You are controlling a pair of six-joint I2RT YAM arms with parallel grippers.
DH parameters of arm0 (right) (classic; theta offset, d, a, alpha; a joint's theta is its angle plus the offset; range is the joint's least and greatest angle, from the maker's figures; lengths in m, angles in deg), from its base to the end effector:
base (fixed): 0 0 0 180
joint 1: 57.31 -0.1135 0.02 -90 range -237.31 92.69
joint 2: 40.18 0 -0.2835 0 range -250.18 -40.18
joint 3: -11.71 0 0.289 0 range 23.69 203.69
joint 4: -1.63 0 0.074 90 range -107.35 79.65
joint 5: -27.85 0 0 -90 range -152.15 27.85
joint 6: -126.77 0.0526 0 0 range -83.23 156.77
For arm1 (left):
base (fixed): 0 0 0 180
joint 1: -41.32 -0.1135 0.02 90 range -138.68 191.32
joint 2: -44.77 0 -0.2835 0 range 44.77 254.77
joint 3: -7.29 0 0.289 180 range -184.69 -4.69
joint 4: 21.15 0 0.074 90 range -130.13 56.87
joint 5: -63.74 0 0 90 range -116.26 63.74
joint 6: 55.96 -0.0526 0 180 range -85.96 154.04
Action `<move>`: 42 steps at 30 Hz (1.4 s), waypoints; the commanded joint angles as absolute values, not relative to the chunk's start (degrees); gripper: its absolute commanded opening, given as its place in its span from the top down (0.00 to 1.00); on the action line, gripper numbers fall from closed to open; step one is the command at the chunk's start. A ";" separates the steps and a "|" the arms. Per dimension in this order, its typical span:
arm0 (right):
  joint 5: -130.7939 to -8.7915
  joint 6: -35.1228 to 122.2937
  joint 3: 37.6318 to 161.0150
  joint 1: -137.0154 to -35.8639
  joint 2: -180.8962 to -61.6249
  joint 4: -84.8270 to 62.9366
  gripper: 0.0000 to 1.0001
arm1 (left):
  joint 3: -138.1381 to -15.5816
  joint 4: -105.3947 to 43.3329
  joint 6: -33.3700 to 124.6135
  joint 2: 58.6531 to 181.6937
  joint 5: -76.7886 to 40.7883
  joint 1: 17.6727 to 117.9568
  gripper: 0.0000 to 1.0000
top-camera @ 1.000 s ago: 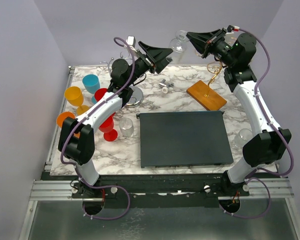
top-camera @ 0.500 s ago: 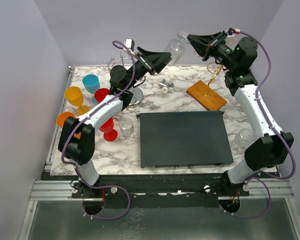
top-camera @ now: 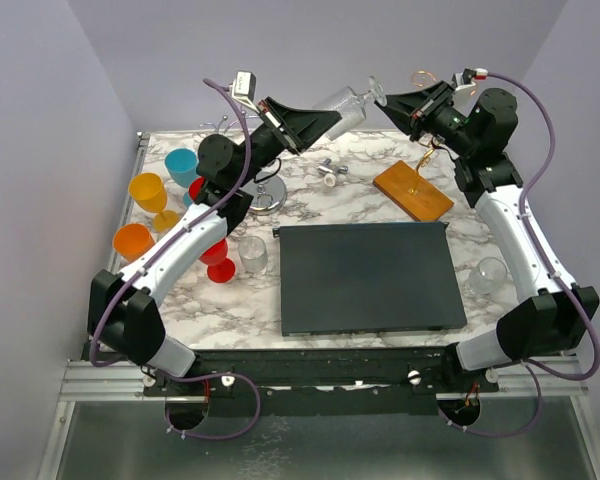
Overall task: Take the wine glass off the wine glass rack
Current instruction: Place the wine glass at the center of the board.
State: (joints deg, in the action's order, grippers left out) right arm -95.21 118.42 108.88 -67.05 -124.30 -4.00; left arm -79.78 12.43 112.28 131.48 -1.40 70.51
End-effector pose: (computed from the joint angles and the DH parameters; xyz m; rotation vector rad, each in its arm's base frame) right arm 0.3791 0.0942 0.4760 0.5093 1.6368 1.6600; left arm 0.3329 -0.2113 0.4663 -0.0440 1.2393 -1.8843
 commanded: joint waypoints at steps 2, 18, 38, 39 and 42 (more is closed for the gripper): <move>-93.72 105.75 111.28 -67.77 -121.15 -13.03 0.70 | -81.12 -5.81 98.93 122.04 -4.35 71.11 1.00; -89.46 85.24 118.49 -67.83 -119.83 -27.36 0.00 | -95.87 -84.80 75.70 107.61 -20.67 71.46 1.00; -89.93 80.92 113.78 -67.84 -120.25 -26.59 0.00 | -73.25 -105.44 88.06 107.08 -39.18 88.74 1.00; -90.01 80.94 113.50 -67.85 -120.25 -26.40 0.00 | -72.11 -104.83 88.99 108.04 -40.21 90.32 1.00; -89.93 80.56 113.01 -67.85 -120.19 -26.59 0.00 | -69.06 -101.06 90.48 110.60 -40.72 92.78 1.00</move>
State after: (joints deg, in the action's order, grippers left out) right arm -90.23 82.09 114.08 -67.55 -120.32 -27.17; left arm -72.35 -105.01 85.42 107.70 -34.64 89.11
